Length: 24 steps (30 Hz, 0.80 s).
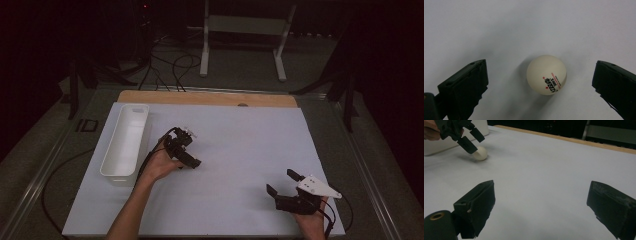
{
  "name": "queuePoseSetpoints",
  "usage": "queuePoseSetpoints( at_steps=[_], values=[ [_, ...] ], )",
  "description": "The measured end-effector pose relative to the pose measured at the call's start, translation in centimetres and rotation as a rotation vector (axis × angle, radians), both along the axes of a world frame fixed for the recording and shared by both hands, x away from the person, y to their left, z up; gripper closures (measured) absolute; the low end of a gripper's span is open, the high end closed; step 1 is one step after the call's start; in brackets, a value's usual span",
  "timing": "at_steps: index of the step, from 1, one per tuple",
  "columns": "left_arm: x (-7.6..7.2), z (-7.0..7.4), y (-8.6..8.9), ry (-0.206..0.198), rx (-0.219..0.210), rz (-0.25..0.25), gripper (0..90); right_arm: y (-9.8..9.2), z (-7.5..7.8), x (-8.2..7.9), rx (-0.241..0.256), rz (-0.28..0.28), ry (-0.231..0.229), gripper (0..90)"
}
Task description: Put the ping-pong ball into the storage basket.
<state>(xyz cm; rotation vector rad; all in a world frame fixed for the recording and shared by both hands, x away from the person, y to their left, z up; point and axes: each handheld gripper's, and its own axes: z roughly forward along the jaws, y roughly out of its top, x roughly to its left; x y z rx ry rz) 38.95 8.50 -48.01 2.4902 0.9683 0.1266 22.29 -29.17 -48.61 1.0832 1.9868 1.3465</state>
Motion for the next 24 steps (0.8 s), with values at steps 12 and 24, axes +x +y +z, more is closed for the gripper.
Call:
queuePoseSetpoints(
  at_steps=[12,24],
  values=[
    [0.02,-0.18,-0.1,0.008,0.002,-0.001,2.0,-0.01,0.0,0.0,0.0,-0.001,0.0,7.7],
    [-0.24,-0.25,-0.46,0.012,0.017,-0.002,16.9,-0.06,0.0,0.02,-0.001,-0.002,-0.004,7.6]
  ],
)
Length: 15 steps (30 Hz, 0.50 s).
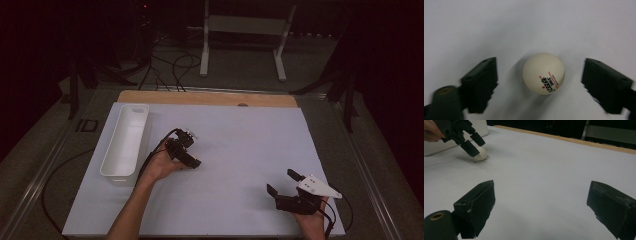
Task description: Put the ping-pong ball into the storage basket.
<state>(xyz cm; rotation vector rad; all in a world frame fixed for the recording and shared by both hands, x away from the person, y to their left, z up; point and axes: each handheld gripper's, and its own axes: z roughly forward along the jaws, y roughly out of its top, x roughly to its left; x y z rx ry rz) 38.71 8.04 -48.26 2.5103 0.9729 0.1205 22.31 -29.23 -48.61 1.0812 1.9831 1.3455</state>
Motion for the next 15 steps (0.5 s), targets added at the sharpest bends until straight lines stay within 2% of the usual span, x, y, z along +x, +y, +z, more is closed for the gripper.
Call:
queuePoseSetpoints(
  at_steps=[11,15],
  values=[
    [0.03,-0.38,-0.15,0.024,0.027,-0.006,37.6,0.04,0.0,-0.01,-0.002,-0.003,0.003,7.7],
    [0.09,-0.47,-0.16,0.035,0.025,-0.005,43.7,0.03,-0.01,0.0,-0.001,-0.003,0.002,7.6]
  ],
)
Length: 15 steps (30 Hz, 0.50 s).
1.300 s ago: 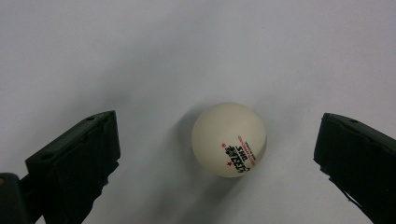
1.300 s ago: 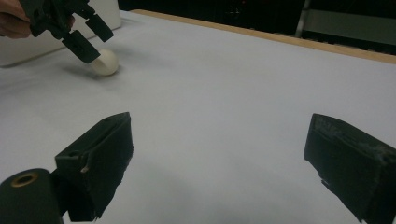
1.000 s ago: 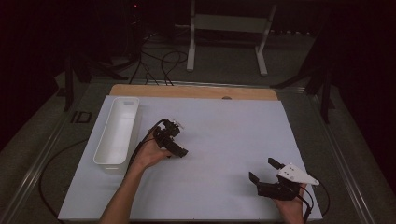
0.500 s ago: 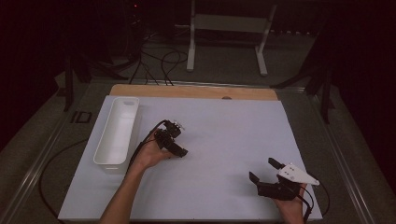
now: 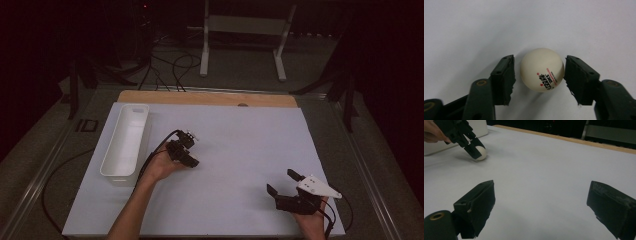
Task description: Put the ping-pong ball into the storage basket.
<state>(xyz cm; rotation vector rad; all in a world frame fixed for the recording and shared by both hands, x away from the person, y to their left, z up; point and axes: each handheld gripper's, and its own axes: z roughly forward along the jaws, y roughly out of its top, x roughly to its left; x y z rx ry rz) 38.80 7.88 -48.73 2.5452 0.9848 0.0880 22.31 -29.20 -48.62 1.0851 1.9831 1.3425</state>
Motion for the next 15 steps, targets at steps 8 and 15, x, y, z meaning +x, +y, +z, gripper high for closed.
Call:
queuePoseSetpoints(
  at_steps=[8,15],
  values=[
    [-0.02,-0.17,-0.1,0.011,0.002,-0.008,50.9,0.04,0.0,-0.01,0.003,0.002,0.002,7.7],
    [-0.06,0.11,0.08,-0.005,-0.009,0.004,51.1,0.09,-0.05,0.02,0.0,0.008,0.0,7.7]
  ],
)
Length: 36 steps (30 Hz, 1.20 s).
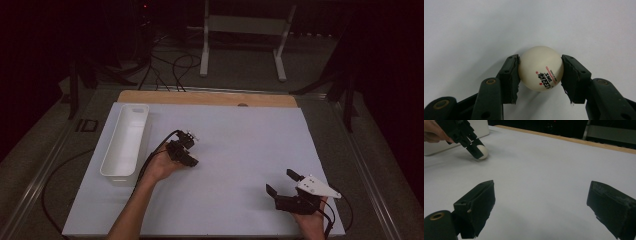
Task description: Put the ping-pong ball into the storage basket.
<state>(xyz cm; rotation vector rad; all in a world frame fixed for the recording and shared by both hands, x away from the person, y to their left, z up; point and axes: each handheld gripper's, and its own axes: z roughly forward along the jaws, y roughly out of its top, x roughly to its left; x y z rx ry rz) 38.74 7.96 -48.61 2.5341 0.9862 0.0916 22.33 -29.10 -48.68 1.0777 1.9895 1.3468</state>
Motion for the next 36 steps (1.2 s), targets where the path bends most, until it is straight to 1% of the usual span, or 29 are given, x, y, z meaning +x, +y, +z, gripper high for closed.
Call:
queuePoseSetpoints(
  at_steps=[4,8,11,15,18,26,31,36],
  values=[
    [-0.1,0.3,0.2,-0.005,-0.017,0.003,51.1,0.0,0.0,0.0,0.001,0.001,0.001,7.7],
    [-0.1,0.6,0.3,-0.015,-0.024,0.009,51.2,0.0,0.0,0.0,0.001,0.002,0.0,7.7],
    [-0.2,0.7,0.4,-0.017,-0.023,0.016,51.2,0.0,0.0,0.0,0.005,0.001,-0.001,7.6],
    [-0.2,0.8,0.5,-0.021,-0.019,0.014,51.2,0.0,0.0,0.0,0.005,-0.003,-0.001,7.7],
    [-0.3,0.9,0.5,-0.02,-0.009,0.013,51.2,0.0,0.0,0.0,0.003,-0.001,-0.001,7.7],
    [-0.4,1.3,0.8,-0.03,-0.009,0.034,51.2,-0.1,0.0,0.0,0.003,-0.004,-0.001,7.7],
    [-0.5,1.6,0.9,-0.037,-0.006,0.03,51.2,0.0,0.0,0.0,0.002,-0.004,-0.001,7.7],
    [-0.6,1.8,1.0,-0.042,-0.006,0.039,51.2,0.0,0.0,0.0,0.001,-0.004,0.0,7.7]
  ],
)
